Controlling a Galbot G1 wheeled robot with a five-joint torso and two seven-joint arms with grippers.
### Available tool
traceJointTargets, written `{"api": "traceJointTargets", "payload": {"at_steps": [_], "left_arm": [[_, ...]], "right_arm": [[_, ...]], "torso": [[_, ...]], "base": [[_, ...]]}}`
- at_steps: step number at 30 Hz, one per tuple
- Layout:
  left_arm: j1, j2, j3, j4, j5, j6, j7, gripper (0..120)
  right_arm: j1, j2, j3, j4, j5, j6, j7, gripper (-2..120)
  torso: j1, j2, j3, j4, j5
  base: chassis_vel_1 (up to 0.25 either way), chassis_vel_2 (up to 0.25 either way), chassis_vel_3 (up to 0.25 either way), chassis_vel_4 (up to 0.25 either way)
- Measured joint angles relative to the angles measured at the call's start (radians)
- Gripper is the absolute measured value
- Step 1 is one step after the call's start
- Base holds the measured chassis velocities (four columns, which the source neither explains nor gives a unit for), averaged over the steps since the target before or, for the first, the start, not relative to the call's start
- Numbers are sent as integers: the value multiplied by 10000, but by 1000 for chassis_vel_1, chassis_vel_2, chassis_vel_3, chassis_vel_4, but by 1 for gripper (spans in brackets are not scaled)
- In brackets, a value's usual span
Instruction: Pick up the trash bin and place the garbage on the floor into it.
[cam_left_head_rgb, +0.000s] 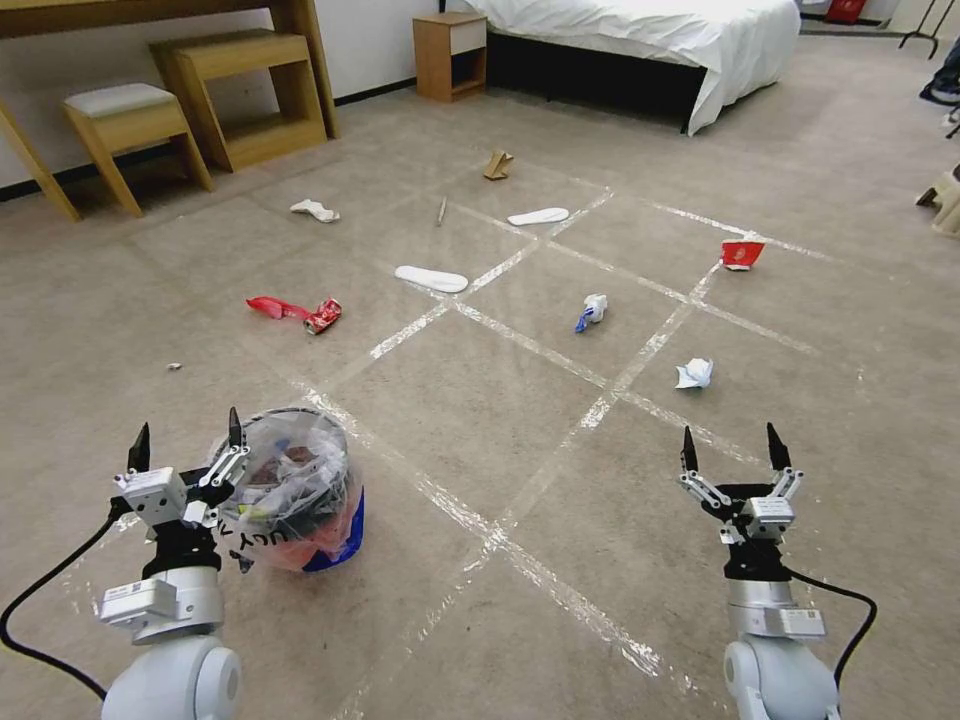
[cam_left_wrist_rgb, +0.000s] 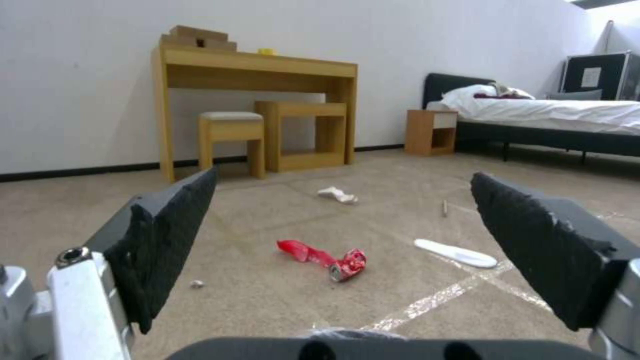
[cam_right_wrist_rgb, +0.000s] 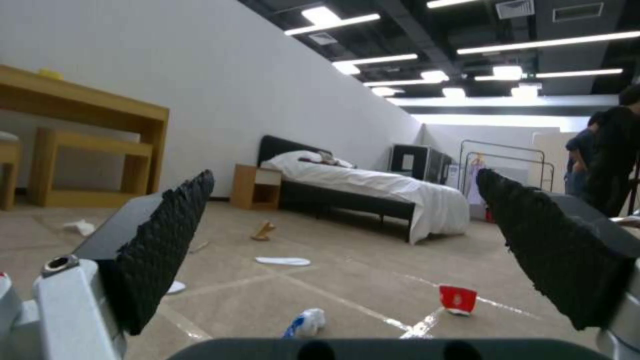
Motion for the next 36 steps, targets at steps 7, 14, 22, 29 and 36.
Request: {"api": "traceJointTargets", "payload": {"at_steps": [7, 14, 22, 29, 36], "left_arm": [[19, 5, -3, -30, -30, 0, 0, 100], [45, 4, 19, -64, -30, 0, 0, 100], [56, 10, 57, -124, -27, 16, -10, 100], [52, 19, 63, -127, -27, 28, -21, 100], [49, 7, 61, -108, -30, 30, -35, 100]], "right_arm": [[25, 35, 20, -13, -59, 26, -32, 100], [23, 44, 57, -61, -80, 34, -107, 100], [39, 60, 55, -119, -92, 52, -168, 100], [61, 61, 28, -161, -75, 51, -214, 100], [97, 71, 2, -218, -87, 56, -229, 100]], "torso": [[0, 1, 0, 0, 0], [0, 1, 0, 1, 0], [0, 1, -1, 0, 0], [1, 0, 2, 0, 0], [0, 1, 1, 1, 0]], "base": [[0, 0, 0, 0], [0, 0, 0, 0], [-51, 44, 59, -46], [-149, 147, 133, -142], [-132, 134, 129, -135]]}}
